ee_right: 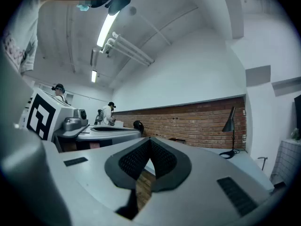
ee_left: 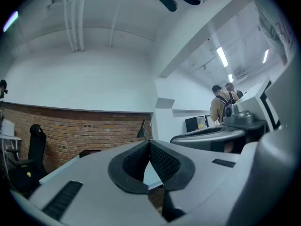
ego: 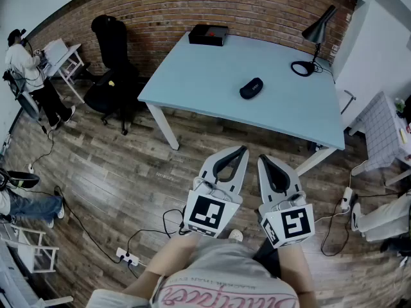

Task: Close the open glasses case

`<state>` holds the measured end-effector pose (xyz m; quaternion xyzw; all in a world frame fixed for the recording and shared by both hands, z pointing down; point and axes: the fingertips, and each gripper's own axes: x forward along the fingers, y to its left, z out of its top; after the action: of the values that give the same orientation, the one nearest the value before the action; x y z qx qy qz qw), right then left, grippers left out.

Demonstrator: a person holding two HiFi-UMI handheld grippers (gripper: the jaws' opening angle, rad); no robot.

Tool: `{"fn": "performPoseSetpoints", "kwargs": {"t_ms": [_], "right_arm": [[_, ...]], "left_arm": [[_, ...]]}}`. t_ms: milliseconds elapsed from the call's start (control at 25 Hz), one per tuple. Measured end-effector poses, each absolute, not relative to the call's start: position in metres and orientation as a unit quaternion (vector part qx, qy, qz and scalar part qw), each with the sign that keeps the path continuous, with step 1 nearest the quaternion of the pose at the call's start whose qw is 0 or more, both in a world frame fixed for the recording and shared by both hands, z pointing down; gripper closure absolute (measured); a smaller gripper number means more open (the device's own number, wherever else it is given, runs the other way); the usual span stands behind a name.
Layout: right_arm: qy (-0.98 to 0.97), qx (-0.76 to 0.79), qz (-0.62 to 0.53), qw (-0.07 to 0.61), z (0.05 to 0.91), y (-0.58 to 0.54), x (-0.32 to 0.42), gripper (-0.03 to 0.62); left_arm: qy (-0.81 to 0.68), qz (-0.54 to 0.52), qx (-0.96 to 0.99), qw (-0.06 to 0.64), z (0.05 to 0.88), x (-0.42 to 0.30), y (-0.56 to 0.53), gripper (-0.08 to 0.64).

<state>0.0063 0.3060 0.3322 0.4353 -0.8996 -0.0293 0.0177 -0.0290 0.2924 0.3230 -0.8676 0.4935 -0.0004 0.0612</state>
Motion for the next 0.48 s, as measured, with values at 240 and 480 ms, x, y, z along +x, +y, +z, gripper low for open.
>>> {"fn": "performPoseSetpoints", "kwargs": {"t_ms": [240, 480], "right_arm": [[-0.898, 0.439, -0.031, 0.010, 0.329, 0.306, 0.015, 0.575], [-0.896, 0.443, -0.029, 0.005, 0.328, 0.305, 0.029, 0.575]], "left_arm": [[0.493, -0.004, -0.867, 0.065, 0.321, -0.023, 0.290, 0.554], [0.491, -0.006, -0.869, 0.068, 0.320, -0.009, 0.288, 0.554]]}}
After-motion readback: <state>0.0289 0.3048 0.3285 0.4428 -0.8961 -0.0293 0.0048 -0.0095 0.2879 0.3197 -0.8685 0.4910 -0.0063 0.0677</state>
